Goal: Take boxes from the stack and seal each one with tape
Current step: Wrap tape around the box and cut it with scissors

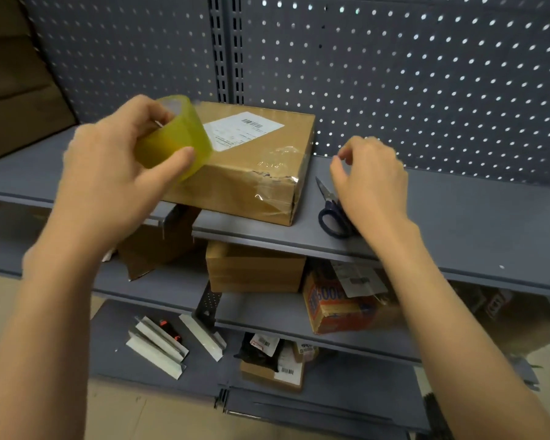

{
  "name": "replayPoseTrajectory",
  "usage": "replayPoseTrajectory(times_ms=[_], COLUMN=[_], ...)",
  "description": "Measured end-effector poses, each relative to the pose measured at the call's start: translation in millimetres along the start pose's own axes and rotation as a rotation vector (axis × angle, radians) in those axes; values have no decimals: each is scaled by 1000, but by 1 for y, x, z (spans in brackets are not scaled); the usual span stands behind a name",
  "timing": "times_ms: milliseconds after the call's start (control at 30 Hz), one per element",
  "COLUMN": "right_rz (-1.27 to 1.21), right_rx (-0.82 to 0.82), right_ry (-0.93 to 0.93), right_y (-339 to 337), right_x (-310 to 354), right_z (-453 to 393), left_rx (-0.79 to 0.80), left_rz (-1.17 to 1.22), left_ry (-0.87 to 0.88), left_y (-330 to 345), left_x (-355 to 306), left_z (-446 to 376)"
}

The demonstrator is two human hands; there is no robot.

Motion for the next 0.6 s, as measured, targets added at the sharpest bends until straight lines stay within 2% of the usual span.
replayPoseTrajectory(times_ms=[200, 400, 600], right_rz=[-13, -27, -3], right_rx=[-20, -45, -79], right_ry=[-72, -65, -20], right_y=[-2, 17, 39], right_x=[55, 120, 173], right_z=[-8, -2, 9], left_rx=[45, 152, 282], left_rz=[-141, -156, -165], left_ry=[-52, -60, 69], left_y=[-21, -24, -12], left_x=[59, 143, 214], left_z=[-18, -28, -30])
Point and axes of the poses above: each hand's wrist, its own z-axis away from the middle knuckle, its own y-axis out of the palm, x = y × z, the point moved 2 cm from there along -z, towards the middle knuckle, and after that the axes turned 13 degrees about y, right-handed, at the moved point
